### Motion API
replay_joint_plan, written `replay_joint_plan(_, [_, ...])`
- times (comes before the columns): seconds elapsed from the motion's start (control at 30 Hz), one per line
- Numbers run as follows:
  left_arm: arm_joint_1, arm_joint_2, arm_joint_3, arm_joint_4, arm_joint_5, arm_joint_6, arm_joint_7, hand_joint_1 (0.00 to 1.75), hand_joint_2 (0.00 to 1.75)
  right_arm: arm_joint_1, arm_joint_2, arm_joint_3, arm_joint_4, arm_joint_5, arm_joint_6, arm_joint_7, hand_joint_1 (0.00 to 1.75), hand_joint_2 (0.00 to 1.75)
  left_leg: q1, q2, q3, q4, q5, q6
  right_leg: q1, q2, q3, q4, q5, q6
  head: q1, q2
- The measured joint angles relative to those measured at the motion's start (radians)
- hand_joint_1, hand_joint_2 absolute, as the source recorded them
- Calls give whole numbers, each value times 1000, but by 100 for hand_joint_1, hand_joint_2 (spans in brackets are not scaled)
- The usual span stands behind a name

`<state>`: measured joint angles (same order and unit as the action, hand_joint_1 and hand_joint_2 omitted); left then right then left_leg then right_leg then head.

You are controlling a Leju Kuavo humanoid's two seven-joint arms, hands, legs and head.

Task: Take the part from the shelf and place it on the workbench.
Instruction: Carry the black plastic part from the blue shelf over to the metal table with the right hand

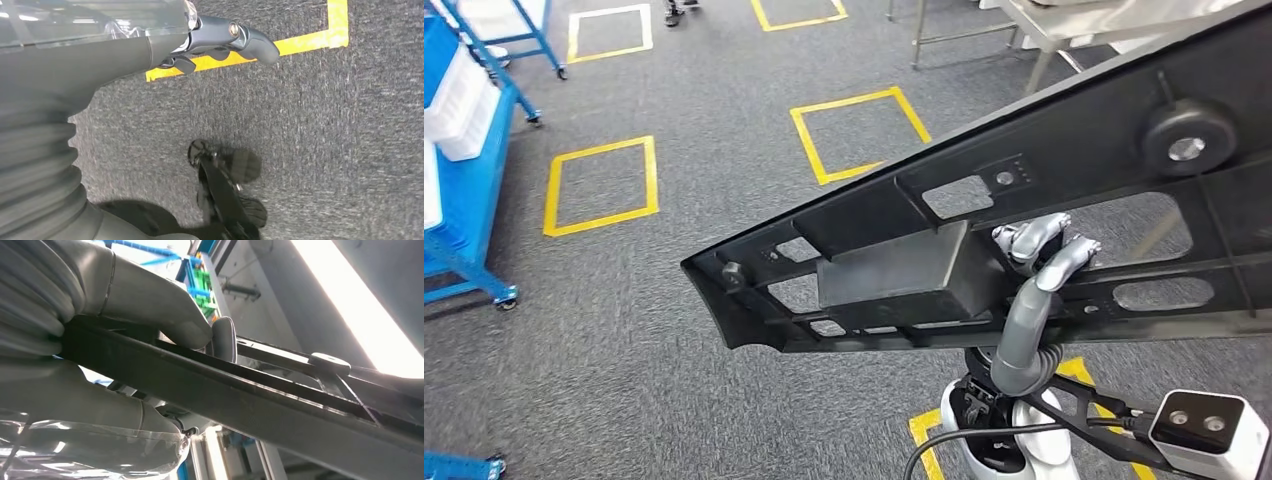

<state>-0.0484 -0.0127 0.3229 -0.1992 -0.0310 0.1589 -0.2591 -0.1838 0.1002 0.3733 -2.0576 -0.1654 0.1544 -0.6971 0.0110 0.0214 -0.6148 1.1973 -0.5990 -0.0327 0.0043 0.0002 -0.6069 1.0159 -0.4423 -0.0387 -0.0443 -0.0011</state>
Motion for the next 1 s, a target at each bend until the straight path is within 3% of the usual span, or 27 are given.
replay_joint_plan(0.03, [3, 0, 0, 0, -1, 0, 1, 0, 175, 0, 0, -1, 2, 0, 0, 0, 175, 175, 0, -7, -32, 59, -17, -1, 2, 14, 0, 1, 0, -2, 0, 0])
replay_joint_plan(0.07, [6, 0, 0, 0, -2, -1, 1, 0, 175, 0, 0, -2, 5, 0, 0, 0, 175, 175, 0, -10, -51, 89, -15, 0, 3, 29, 0, 2, 0, -3, 0, 0])
replay_joint_plan(0.1, [7, 0, 0, 0, -2, -2, 1, 0, 175, 0, 0, -3, 7, -1, -2, 0, 175, 175, 0, -12, -52, 78, 6, 1, 3, 45, 0, 4, -1, -3, 0, 0])
replay_joint_plan(0.13, [7, 0, 0, 0, -3, -3, 1, 0, 175, 0, 0, -3, 10, -1, -4, 0, 175, 175, 0, -16, -35, 31, 44, 3, 3, 60, 1, 6, -1, -2, 0, 0])
replay_joint_plan(0.2, [4, 0, 0, 0, -4, -4, 1, 0, 175, 0, 0, -4, 12, -1, -7, 0, 175, 175, 2, -47, 19, -102, 109, 10, 3, 84, 0, 12, -3, 2, 0, 0])
replay_joint_plan(0.27, [1, 0, 0, 0, -4, -5, 1, 0, 175, -2, 0, -5, 13, -1, -8, 0, 175, 175, 1, -74, 48, -172, 126, 17, 1, 103, -6, 15, -1, 13, 0, 0])
replay_joint_plan(0.33, [-2, 0, 0, 0, -4, -5, 1, 0, 175, -3, 0, -5, 15, 0, -8, 0, 175, 175, -2, -68, 53, -181, 127, 26, -3, 120, -11, 13, 3, 27, 0, 0])
replay_joint_plan(0.37, [-4, 0, 0, 0, -4, -5, 1, 0, 175, -3, 0, -5, 15, 0, -8, 0, 175, 175, -2, -58, 56, -187, 130, 33, -3, 117, -12, 16, 1, 32, 0, 0])
replay_joint_plan(0.43, [-6, -1, 0, 0, -4, -5, 1, 0, 175, -4, 0, -5, 16, 0, -8, 0, 175, 175, 1, -38, 62, -199, 139, 45, -1, 78, -33, 60, -28, 40, 0, 0])
replay_joint_plan(0.5, [-4, -1, 1, 0, -4, -5, 1, 0, 175, -5, -1, -5, 17, 0, -8, 0, 175, 175, -1, -16, 62, -202, 140, 50, -4, 29, -89, 177, -89, 46, 0, 0])
replay_joint_plan(0.53, [-2, -1, 1, 0, -4, -5, 1, 0, 175, -4, -1, -5, 18, 1, -8, 0, 175, 175, -2, -4, 62, -202, 140, 51, -7, 18, -119, 238, -113, 50, 0, 0])
replay_joint_plan(0.57, [0, -1, 1, 0, -4, -5, 2, 0, 175, -3, -1, -5, 20, 1, -8, 0, 175, 175, -2, 9, 62, -202, 139, 50, -11, 12, -137, 274, -121, 52, 0, 0])
replay_joint_plan(0.6, [1, -1, 1, 0, -5, -5, 3, 0, 175, -1, -1, -5, 22, 1, -7, 0, 175, 175, -2, 21, 62, -202, 138, 49, -14, 8, -137, 273, -110, 55, 0, 0])
replay_joint_plan(0.67, [1, -1, 1, 0, -5, -5, 5, 0, 175, 1, -1, -5, 24, 2, -5, 0, 175, 175, -1, 43, 65, -201, 134, 43, -19, -14, -83, 170, -51, 57, 0, 0])
replay_joint_plan(0.7, [1, -1, 1, 0, -5, -5, 5, 0, 175, 1, 0, -5, 24, 4, -4, 0, 175, 175, -3, 52, 68, -199, 130, 39, -16, -41, -47, 102, -28, 55, 0, 0])
replay_joint_plan(0.77, [2, 1, 4, 0, -6, -4, 5, 0, 175, 1, 0, -4, 24, 6, -2, 0, 175, 175, -8, 69, 73, -196, 122, 27, -10, -75, -7, 21, -8, 46, 0, 0])
replay_joint_plan(0.8, [2, 2, 5, 0, -6, -4, 5, 0, 175, 1, 1, -4, 24, 7, -2, 0, 175, 175, -10, 78, 75, -195, 119, 22, -6, -76, -5, 13, -11, 40, 0, 0])
replay_joint_plan(0.87, [0, 2, 7, 0, -6, -4, 4, 0, 175, 2, 1, -4, 24, 7, -3, 0, 175, 175, -6, 93, 81, -194, 112, 10, -5, -50, -5, 10, -9, 27, 0, 0])
replay_joint_plan(0.9, [-1, 2, 8, 0, -6, -4, 4, 0, 175, 2, 2, -4, 23, 7, -3, 0, 175, 175, -3, 82, 80, -183, 101, 4, -6, -37, -3, 7, -7, 21, 0, 0])
replay_joint_plan(0.93, [-3, 2, 8, 0, -6, -4, 4, 0, 175, 2, 2, -4, 23, 7, -3, 0, 175, 175, 0, 63, 70, -155, 81, 0, -8, -26, -1, 4, -4, 14, 0, 0])
replay_joint_plan(1.0, [-2, 2, 9, 0, -5, -4, 3, 0, 175, 1, 5, -2, 24, 7, -3, 0, 175, 175, 3, 13, 18, -38, 18, -3, -8, -3, 0, 2, -2, 6, 0, 0])
